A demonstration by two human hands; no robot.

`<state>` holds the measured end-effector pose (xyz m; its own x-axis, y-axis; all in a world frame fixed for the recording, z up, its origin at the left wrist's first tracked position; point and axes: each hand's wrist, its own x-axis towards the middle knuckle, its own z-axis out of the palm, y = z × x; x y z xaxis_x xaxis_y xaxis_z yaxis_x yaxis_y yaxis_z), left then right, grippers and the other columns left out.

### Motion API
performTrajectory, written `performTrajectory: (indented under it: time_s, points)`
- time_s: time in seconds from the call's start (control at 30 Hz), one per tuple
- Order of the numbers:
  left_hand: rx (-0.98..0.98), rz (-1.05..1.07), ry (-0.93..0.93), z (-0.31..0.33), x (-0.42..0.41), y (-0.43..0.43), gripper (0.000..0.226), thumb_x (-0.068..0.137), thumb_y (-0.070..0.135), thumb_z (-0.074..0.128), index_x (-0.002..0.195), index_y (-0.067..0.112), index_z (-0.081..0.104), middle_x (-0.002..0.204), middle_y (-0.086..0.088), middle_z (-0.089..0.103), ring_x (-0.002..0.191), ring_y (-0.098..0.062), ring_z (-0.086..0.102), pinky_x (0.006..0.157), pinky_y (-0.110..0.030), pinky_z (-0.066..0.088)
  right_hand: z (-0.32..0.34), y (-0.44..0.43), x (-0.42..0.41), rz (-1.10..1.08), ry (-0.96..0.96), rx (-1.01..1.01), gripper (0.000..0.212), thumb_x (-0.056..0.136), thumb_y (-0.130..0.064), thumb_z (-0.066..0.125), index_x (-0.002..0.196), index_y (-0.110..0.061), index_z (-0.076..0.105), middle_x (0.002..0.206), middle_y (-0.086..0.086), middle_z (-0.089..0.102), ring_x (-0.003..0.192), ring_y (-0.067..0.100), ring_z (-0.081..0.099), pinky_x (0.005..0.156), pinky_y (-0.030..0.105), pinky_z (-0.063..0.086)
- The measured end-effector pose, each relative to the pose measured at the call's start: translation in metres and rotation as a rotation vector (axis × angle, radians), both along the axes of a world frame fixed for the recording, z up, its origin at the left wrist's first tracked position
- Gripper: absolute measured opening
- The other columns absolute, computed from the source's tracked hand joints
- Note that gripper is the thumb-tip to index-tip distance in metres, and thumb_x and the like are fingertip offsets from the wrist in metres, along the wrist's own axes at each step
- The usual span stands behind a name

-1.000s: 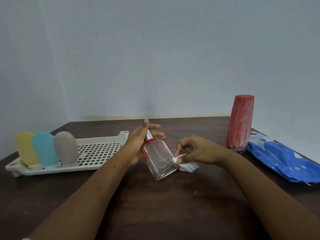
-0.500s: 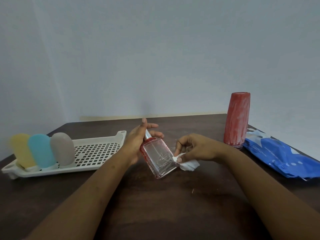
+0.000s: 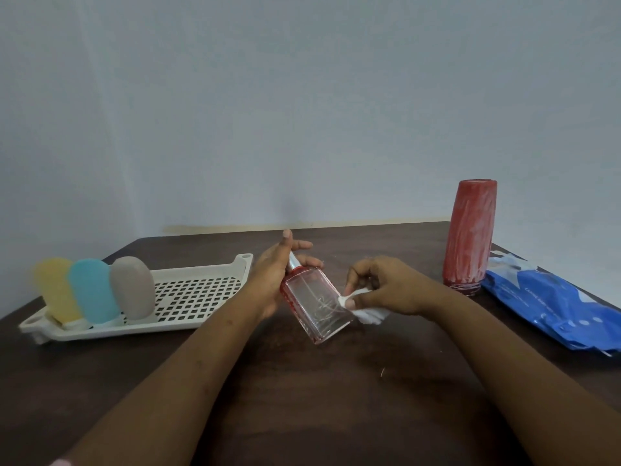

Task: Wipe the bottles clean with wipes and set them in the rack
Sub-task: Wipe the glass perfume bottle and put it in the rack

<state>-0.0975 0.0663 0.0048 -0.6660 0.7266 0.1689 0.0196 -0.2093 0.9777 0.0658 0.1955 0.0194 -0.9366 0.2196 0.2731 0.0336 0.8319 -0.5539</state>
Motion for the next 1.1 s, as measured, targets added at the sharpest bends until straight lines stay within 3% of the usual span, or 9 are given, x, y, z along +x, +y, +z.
performTrajectory:
  time_s: [0.1, 0.2, 0.33, 0.47, 0.63, 0.73, 0.8, 0.9, 1.1]
  points:
    - [0.011, -0.005, -0.014, 0.0, 0.0, 0.001, 0.052, 0.093, 0.052, 0.04, 0.11, 0.008, 0.061, 0.084, -0.015, 0.072, 0.079, -0.025, 0.069, 0.079, -0.038, 0.055, -0.008, -0.011, -0.008, -0.041, 0.146, -0.053, 0.009, 0.079, -0.029, 0.074, 0.083, -0.022, 0.07, 0.082, -0.007, 0.068, 0.073, 0.002, 0.06, 0.065, 0.021, 0.047]
    - [0.006, -0.007, -0.016, -0.002, -0.001, 0.001, 0.054, 0.093, 0.054, 0.04, 0.111, 0.008, 0.061, 0.081, -0.012, 0.072, 0.076, -0.024, 0.07, 0.076, -0.038, 0.054, -0.008, -0.027, -0.013, 0.001, 0.231, -0.096, 0.007, 0.08, -0.024, 0.073, 0.086, -0.022, 0.071, 0.085, -0.013, 0.067, 0.076, -0.003, 0.06, 0.062, 0.01, 0.044]
    - [0.03, -0.024, -0.028, -0.001, 0.0, 0.0, 0.055, 0.092, 0.053, 0.041, 0.112, 0.005, 0.06, 0.082, -0.014, 0.071, 0.077, -0.024, 0.07, 0.074, -0.036, 0.055, -0.001, -0.039, -0.01, 0.174, 0.051, 0.005, 0.012, 0.077, -0.02, 0.076, 0.089, -0.024, 0.074, 0.091, -0.015, 0.067, 0.083, -0.001, 0.06, 0.069, 0.012, 0.047]
    - [0.025, -0.016, -0.025, 0.0, 0.003, -0.001, 0.05, 0.095, 0.05, 0.039, 0.108, 0.006, 0.06, 0.081, -0.013, 0.071, 0.076, -0.023, 0.069, 0.074, -0.034, 0.055, 0.01, -0.029, -0.002, 0.2, -0.086, 0.044, 0.011, 0.078, -0.02, 0.075, 0.087, -0.027, 0.073, 0.09, -0.016, 0.068, 0.085, -0.001, 0.061, 0.074, 0.017, 0.048]
    - [0.012, -0.011, -0.004, 0.0, 0.002, 0.0, 0.05, 0.097, 0.05, 0.038, 0.108, 0.008, 0.061, 0.08, -0.012, 0.072, 0.073, -0.022, 0.07, 0.07, -0.032, 0.055, -0.003, -0.023, -0.008, -0.028, 0.208, 0.06, 0.012, 0.081, -0.02, 0.072, 0.092, -0.024, 0.073, 0.091, -0.014, 0.065, 0.08, -0.004, 0.057, 0.068, 0.015, 0.042]
    - [0.012, -0.007, 0.01, -0.002, 0.0, 0.001, 0.05, 0.096, 0.051, 0.038, 0.107, 0.009, 0.062, 0.078, -0.009, 0.072, 0.071, -0.019, 0.069, 0.069, -0.032, 0.054, -0.007, -0.04, -0.015, 0.06, 0.279, 0.061, 0.013, 0.08, -0.017, 0.073, 0.092, -0.02, 0.075, 0.095, -0.018, 0.062, 0.088, -0.013, 0.054, 0.072, 0.008, 0.037]
    - [0.031, -0.007, 0.001, -0.003, 0.0, 0.002, 0.051, 0.095, 0.052, 0.039, 0.107, 0.008, 0.062, 0.079, -0.012, 0.072, 0.071, -0.021, 0.069, 0.071, -0.033, 0.055, -0.004, -0.05, -0.015, 0.203, 0.229, 0.159, 0.014, 0.078, -0.013, 0.074, 0.091, -0.018, 0.076, 0.092, -0.022, 0.057, 0.089, -0.023, 0.047, 0.075, 0.001, 0.033]
    - [0.029, -0.005, -0.021, -0.004, 0.0, 0.002, 0.054, 0.093, 0.054, 0.041, 0.107, 0.006, 0.061, 0.083, -0.016, 0.071, 0.074, -0.024, 0.069, 0.074, -0.034, 0.055, 0.0, -0.058, -0.012, 0.318, 0.104, 0.316, 0.017, 0.079, -0.012, 0.072, 0.093, -0.021, 0.076, 0.084, -0.025, 0.051, 0.083, -0.018, 0.046, 0.071, -0.001, 0.03]
    - [0.023, 0.007, -0.027, -0.006, -0.001, 0.005, 0.052, 0.093, 0.054, 0.041, 0.103, 0.007, 0.061, 0.082, -0.015, 0.073, 0.077, -0.027, 0.069, 0.082, -0.039, 0.053, 0.008, -0.051, -0.005, 0.308, -0.134, 0.291, 0.017, 0.076, -0.016, 0.076, 0.091, -0.025, 0.076, 0.086, -0.025, 0.055, 0.089, -0.005, 0.051, 0.073, -0.001, 0.031]
